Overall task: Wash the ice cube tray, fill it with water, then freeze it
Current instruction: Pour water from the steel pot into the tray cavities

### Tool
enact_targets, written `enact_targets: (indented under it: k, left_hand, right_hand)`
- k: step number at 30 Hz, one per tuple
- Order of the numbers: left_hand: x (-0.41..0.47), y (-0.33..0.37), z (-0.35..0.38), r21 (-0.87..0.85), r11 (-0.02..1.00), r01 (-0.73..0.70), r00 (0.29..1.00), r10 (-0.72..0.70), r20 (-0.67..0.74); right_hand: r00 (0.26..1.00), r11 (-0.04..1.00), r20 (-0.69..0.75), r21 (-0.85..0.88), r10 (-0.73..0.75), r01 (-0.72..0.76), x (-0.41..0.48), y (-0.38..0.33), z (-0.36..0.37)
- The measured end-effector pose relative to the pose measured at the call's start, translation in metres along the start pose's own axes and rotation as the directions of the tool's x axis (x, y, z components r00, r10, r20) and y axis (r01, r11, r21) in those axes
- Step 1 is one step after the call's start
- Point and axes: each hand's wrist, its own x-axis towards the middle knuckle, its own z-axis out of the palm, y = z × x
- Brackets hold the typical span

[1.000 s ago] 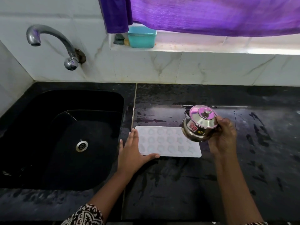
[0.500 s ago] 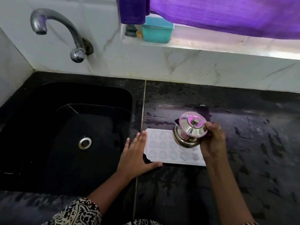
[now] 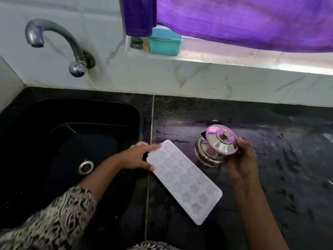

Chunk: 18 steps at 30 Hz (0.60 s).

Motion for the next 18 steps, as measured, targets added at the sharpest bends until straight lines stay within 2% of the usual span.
enact_targets:
  k: [4,6,8,9,10,11,12,13,15,18]
  left_hand:
    - [0.060,0.038,-0.036,0.261,0.951,-0.168,0.946,0.080,0.314]
    - [0.084,0.062,-0.038,0.373,0.889,-0.264,0.923,0.121,0.364]
    - [0.093,0.083,-0.034,0.404,0.862,-0.305,0.938,0.198,0.284]
    - [0.091,0.089,-0.029,0.379,0.875,-0.300,0.952,0.249,0.178]
    - [0.085,0.093,-0.021,0.316,0.912,-0.262,0.962,0.272,0.012]
    - [0.076,0.095,-0.011,0.221,0.956,-0.192,0.951,0.237,-0.197]
    - [0.065,0.095,0.003,0.124,0.987,-0.100,0.913,0.140,-0.383]
    - [0.051,0.097,0.021,0.071,0.997,0.020,0.875,0.017,-0.484]
    - [0.024,0.106,0.068,0.050,0.968,0.248,0.857,-0.195,-0.477]
    - [0.010,0.117,0.111,0.102,0.933,0.345,0.900,-0.298,-0.319]
  right_hand:
    - [0.999,1.000,-0.018,0.000,-0.031,0.031,-0.004,-0.010,-0.004]
    - [0.999,0.999,-0.027,0.005,-0.039,0.039,-0.003,-0.013,-0.008]
    - [0.999,0.999,-0.012,-0.003,-0.051,0.051,-0.002,-0.017,-0.012]
    - [0.999,0.999,0.000,-0.006,-0.051,0.051,-0.002,-0.019,-0.013]
    - [0.999,0.999,0.005,-0.009,-0.049,0.049,-0.001,-0.019,-0.015]
    - [0.999,0.999,0.004,-0.009,-0.046,0.046,-0.001,-0.019,-0.017]
    - [0.999,0.999,-0.002,-0.011,-0.042,0.042,0.000,-0.019,-0.020]
    - [0.999,0.999,-0.008,-0.015,-0.038,0.038,0.000,-0.018,-0.022]
    - [0.999,0.999,-0.014,-0.007,-0.041,0.041,0.001,-0.016,-0.025]
    - [1.000,0.999,-0.018,-0.020,-0.025,0.025,0.001,-0.013,-0.025]
